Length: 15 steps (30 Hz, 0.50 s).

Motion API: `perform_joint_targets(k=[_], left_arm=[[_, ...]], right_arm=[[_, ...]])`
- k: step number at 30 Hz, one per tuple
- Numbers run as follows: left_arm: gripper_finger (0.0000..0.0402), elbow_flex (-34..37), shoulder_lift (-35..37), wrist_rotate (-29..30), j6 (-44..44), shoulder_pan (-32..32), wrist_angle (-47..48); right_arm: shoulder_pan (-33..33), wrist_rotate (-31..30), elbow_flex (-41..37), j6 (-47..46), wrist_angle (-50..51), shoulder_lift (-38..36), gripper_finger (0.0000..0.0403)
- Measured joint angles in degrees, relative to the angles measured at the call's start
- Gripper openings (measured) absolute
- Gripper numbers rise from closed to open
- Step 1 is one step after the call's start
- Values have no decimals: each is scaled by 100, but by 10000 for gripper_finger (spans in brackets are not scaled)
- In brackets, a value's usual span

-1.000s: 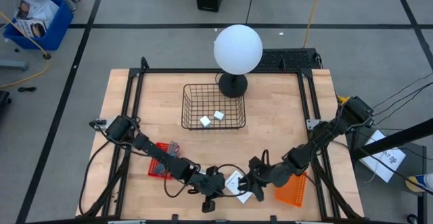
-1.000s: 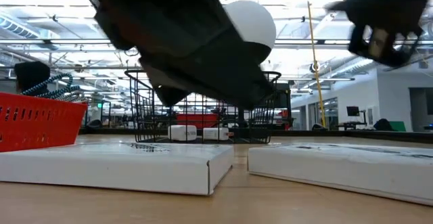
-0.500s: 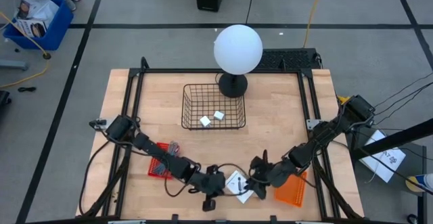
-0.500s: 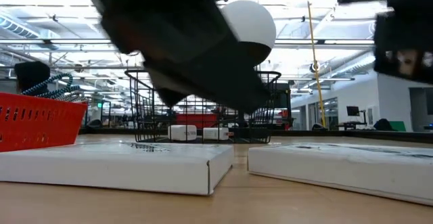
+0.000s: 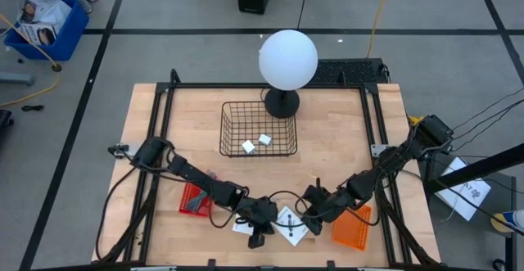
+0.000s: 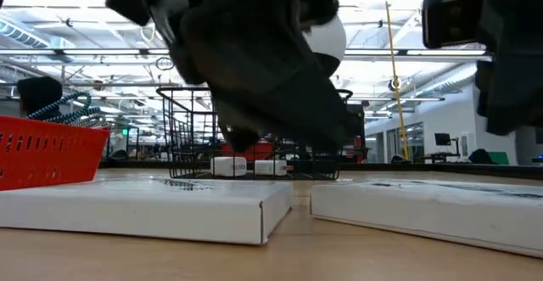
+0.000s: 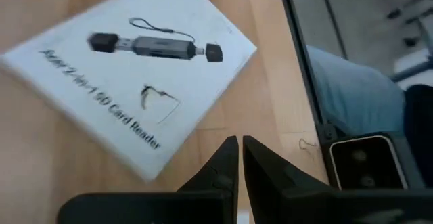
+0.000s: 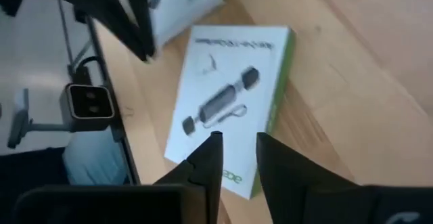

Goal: Pick and place items into bin
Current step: Put the right white card reader box into the orange basket

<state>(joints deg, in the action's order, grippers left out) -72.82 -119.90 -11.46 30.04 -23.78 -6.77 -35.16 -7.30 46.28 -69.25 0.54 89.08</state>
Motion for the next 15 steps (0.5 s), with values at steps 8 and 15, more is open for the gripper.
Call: perform_joint_targets(k=[8,15], left_arm=[[4,-11,-428,220,227,225,-270],[3,-4,-426,414,553,350,-243]], right_arm=[[-15,51,3,514,-122,176,13],[-8,383,18,137,-275,850,1]])
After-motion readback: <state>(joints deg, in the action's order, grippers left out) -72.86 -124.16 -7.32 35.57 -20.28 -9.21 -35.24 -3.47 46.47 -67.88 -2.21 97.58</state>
